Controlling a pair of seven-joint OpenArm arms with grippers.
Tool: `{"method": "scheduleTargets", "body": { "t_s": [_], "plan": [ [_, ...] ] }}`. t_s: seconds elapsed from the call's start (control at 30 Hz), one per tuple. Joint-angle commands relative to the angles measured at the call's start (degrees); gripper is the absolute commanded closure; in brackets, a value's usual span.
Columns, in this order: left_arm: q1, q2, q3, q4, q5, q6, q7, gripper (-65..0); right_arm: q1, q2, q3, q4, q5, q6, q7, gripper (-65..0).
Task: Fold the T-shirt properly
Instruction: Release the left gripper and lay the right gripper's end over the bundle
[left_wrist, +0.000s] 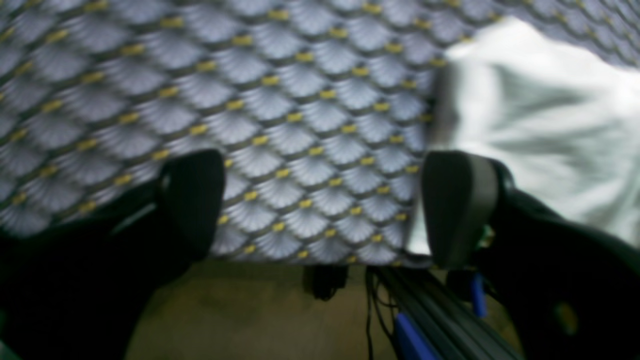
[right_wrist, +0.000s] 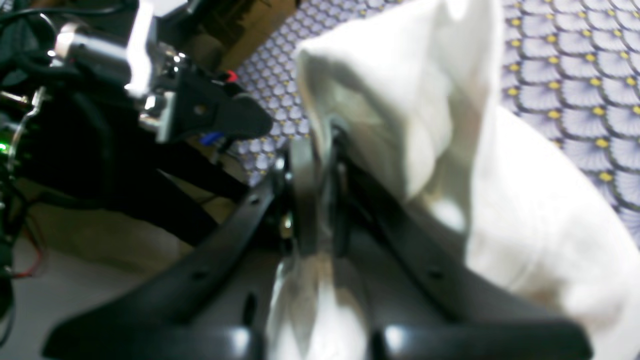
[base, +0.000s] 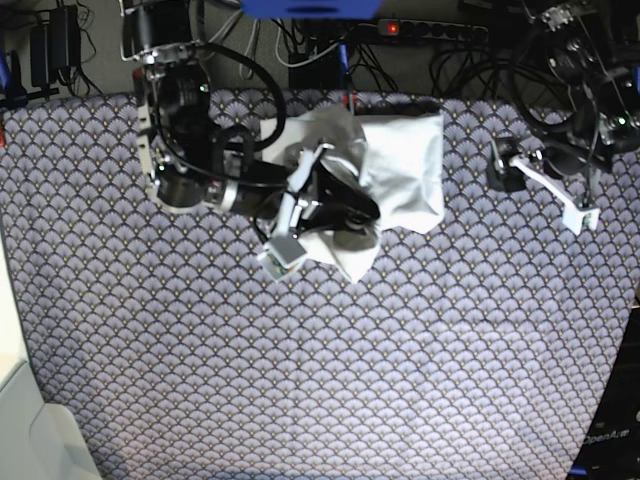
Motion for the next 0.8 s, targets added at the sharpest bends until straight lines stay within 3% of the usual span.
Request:
{"method": "scheduleTargets", "body": {
  "t_s": [0.0, 0.1, 0.3, 0.37, 0.67, 0.77],
  "plan": [
    [0.3, -0.6, -0.5, 0.8, -1.2, -0.2, -0.2, -55.2, 1.7, -0.2, 0.1, -0.7, 1.2, 0.0, 1.4, 0.0],
    [0.5, -0.6, -0.5, 0.7, -0.8, -0.1, -0.3, -45.0, 3.0, -0.2, -0.2, -4.4, 1.2, 0.0, 1.5, 0.0],
    [1.9, -0.8, -1.5, 0.7, -0.8, 0.3, -0.4, -15.0, 3.4, -0.7, -1.5, -5.3, 1.2, 0.0, 1.6, 0.0],
    [1.9, -1.5, -2.4, 0.7, -0.8, 0.3, -0.2, -8.2, 3.5, -0.7, -3.1, -5.1, 1.2, 0.0, 2.4, 0.0],
    [1.1, -3.0, -2.2, -6.4, -0.8, 0.3, -0.6, -5.6, 5.1, 0.3, -14.8, -5.5, 1.2, 0.0, 11.0, 0.0],
    [-1.0, -2.3, -2.0, -9.1, -0.8, 0.3, -0.6, 0.0, 6.1, 0.3, -16.3, -7.9, 1.2, 0.0, 11.5, 0.0]
  ]
}}
